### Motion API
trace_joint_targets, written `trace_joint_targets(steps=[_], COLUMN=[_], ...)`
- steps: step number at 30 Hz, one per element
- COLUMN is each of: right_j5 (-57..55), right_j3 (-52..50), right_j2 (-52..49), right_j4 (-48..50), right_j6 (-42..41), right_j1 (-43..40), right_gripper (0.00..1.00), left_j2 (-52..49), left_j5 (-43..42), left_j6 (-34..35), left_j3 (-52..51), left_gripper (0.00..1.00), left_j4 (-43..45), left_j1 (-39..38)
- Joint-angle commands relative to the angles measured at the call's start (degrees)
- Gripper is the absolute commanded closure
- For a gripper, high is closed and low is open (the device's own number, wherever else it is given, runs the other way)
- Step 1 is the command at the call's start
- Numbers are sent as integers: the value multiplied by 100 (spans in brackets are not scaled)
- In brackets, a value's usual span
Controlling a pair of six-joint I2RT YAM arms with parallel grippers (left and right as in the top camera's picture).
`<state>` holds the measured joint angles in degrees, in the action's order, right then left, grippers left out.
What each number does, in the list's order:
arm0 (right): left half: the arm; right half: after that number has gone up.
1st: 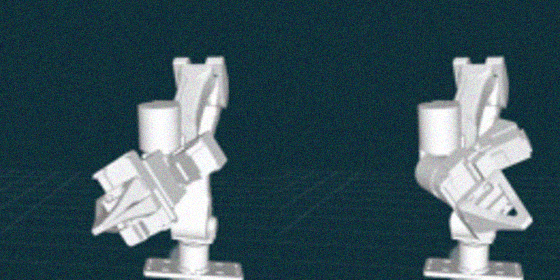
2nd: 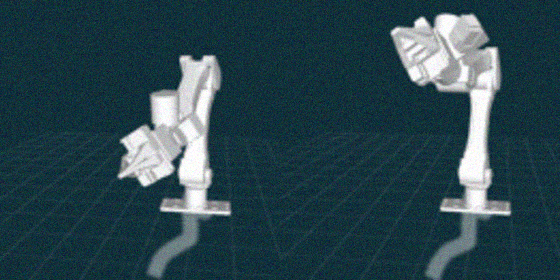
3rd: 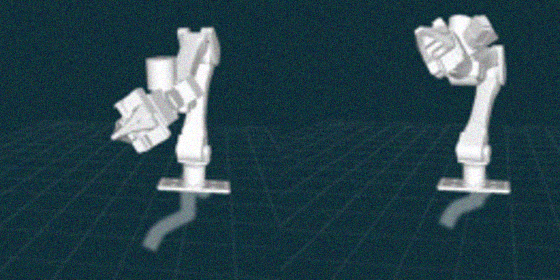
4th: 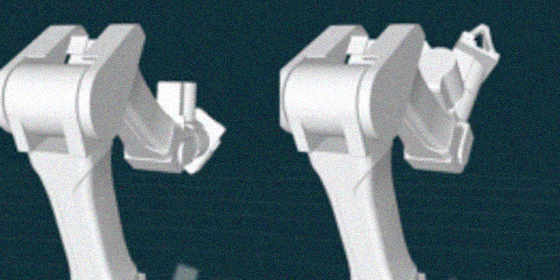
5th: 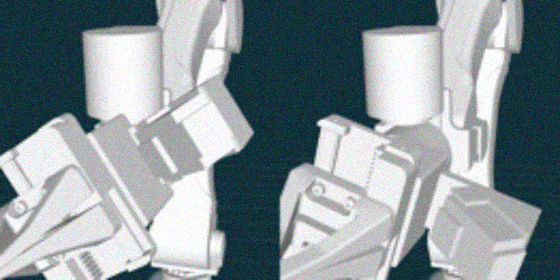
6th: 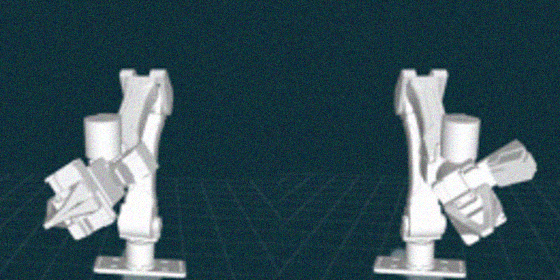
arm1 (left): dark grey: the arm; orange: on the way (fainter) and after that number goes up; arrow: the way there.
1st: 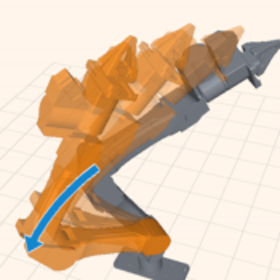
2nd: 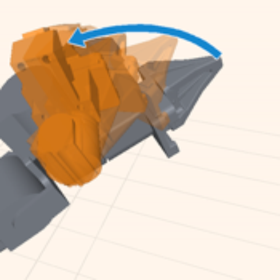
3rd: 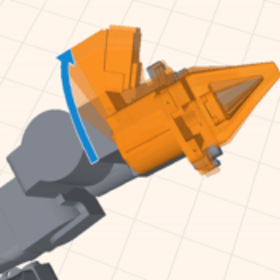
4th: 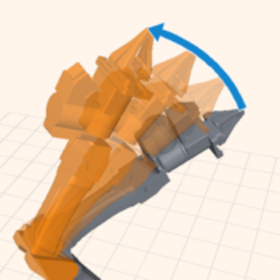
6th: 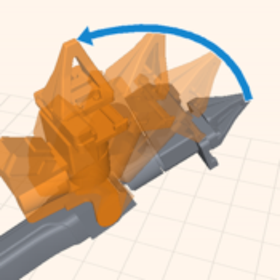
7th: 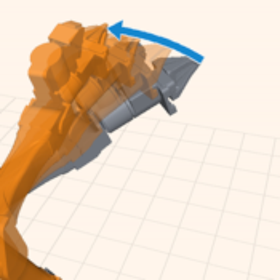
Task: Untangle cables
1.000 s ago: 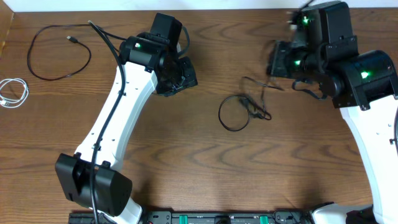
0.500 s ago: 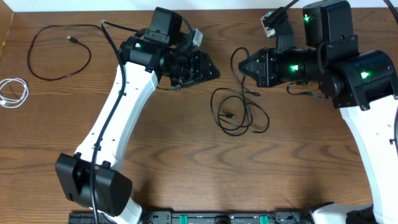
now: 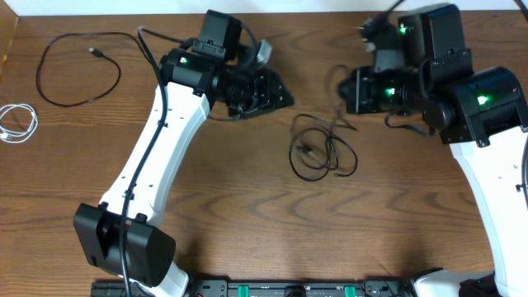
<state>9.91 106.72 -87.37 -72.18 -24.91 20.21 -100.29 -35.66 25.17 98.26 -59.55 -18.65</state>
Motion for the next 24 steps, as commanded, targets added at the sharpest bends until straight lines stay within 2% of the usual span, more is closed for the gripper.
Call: trace_joint_targets(steps=[1, 5, 13, 18, 22, 24], right_j5=[-1834, -1202, 560, 785, 916, 1156], right_j3=[-9, -9, -9, -9, -9, -7], right_j2=[7, 7, 4, 4, 4, 4], right_j4=[-136, -76, 533, 931, 1163, 1344], right_j6=[-1067, -1060, -951, -960, -1091, -1088], right_j1=[9, 9, 13, 9, 9, 7], right_gripper=[99, 99, 99, 98, 98, 98], left_j2=[96, 96, 96, 94, 92, 61], left_j5=[1178, 1145, 393, 393, 398, 487], left_j6=[557, 557, 155, -39, -409, -435], left_j3=[-22, -22, -22, -22, -22, -22], left_gripper=[52, 52, 52, 51, 41, 39], left_j4=[-219, -238, -162, -125, -81, -57], left_j1=[-9, -9, -144, -428, -649, -715])
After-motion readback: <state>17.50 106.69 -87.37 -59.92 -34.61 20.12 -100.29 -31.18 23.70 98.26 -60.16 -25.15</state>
